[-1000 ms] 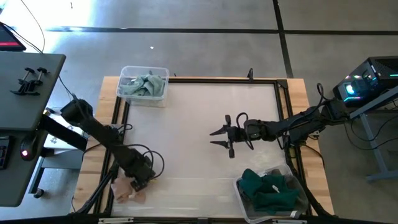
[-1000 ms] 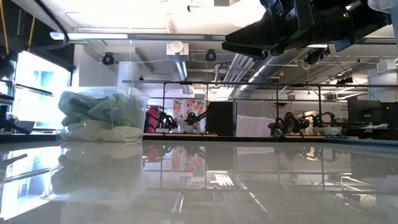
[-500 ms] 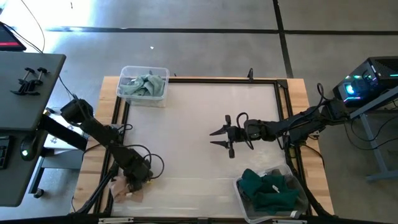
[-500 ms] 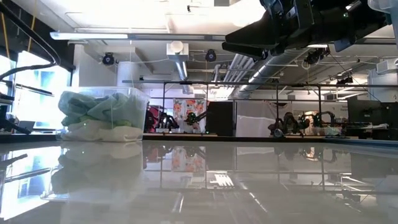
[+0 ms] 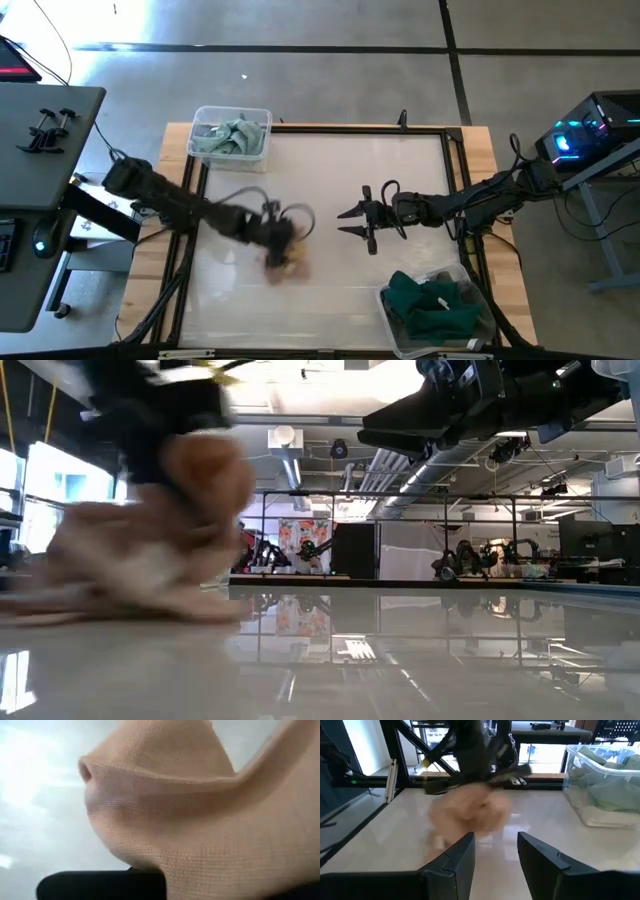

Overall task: Sort towels by color in basket
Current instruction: Put the light orange towel into the top transparent bin

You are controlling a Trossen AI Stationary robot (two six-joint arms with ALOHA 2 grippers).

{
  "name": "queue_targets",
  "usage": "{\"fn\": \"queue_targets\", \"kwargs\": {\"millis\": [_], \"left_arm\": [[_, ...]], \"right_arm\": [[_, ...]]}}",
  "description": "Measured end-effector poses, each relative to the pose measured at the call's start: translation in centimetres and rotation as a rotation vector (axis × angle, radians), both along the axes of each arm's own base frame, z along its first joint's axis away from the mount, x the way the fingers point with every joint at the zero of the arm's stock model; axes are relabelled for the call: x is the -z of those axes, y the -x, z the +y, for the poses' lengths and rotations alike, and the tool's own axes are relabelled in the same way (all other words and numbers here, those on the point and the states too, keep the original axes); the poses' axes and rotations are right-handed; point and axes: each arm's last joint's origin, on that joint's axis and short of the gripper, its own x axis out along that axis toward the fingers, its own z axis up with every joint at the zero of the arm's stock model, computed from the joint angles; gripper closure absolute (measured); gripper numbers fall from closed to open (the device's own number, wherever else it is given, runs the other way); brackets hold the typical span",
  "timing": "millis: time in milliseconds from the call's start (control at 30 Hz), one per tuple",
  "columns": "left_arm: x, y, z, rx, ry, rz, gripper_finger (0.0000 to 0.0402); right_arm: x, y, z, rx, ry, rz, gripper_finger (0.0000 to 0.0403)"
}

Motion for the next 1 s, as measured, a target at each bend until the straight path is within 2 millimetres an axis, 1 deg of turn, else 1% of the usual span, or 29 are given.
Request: {"fn": "queue_targets", "kwargs": {"millis": [67, 133, 200, 267, 367, 433, 533, 633, 733, 800, 900, 1000], "left_arm": [[-2.5, -1.7, 1.5, -0.004, -0.117, -0.049, 0.0395], [-5.3, -2.7, 2.7, -0.011, -0.27, -0.063, 0.0395], [-8.0, -3.1, 3.6, -0.029, -0.463, -0.039, 0.0394], [-10.6, -3.1, 4.6, -0.085, -0.688, 0.004, 0.0394], [-14.6, -2.4, 6.3, -0.239, -1.003, 0.065, 0.0394], [-17.2, -1.6, 7.6, -0.334, -1.119, 0.098, 0.0394], [-21.0, 0.2, 10.2, -0.452, -1.134, 0.095, 0.0394], [-23.8, 2.9, 13.2, -0.584, -1.123, 0.107, 0.0394], [-25.2, 5.9, 16.2, -0.706, -1.078, 0.122, 0.0394], [-25.3, 7.9, 18.0, -0.729, -0.984, 0.091, 0.0394], [-24.5, 10.1, 20.6, -0.755, -0.847, 0.057, 0.0394], [-22.5, 11.4, 23.1, -0.804, -0.804, 0.096, 0.0394]], "right_arm": [[0.0, 0.0, 0.0, 0.004, -0.02, 0.002, 0.0258], [0.0, 0.0, 0.0, 0.006, -0.031, 0.004, 0.0258], [0.0, 0.0, 0.0, 0.01, -0.039, 0.006, 0.0258], [0.0, 0.0, -0.1, 0.033, -0.038, 0.006, 0.0258], [0.0, 0.0, -0.2, 0.067, -0.052, 0.006, 0.0258], [0.0, 0.0, -0.2, 0.071, -0.059, 0.007, 0.0258], [0.1, 0.0, -0.2, 0.073, -0.061, 0.01, 0.0258], [0.1, 0.0, -0.2, 0.074, -0.061, 0.01, 0.0258], [0.1, 0.0, -0.2, 0.074, -0.061, 0.01, 0.0258], [0.1, 0.0, -0.2, 0.075, -0.061, 0.011, 0.0258], [0.1, 0.0, -0.2, 0.074, -0.06, 0.013, 0.0258], [0.2, 0.0, -0.2, 0.075, -0.059, 0.019, 0.0258]]}}
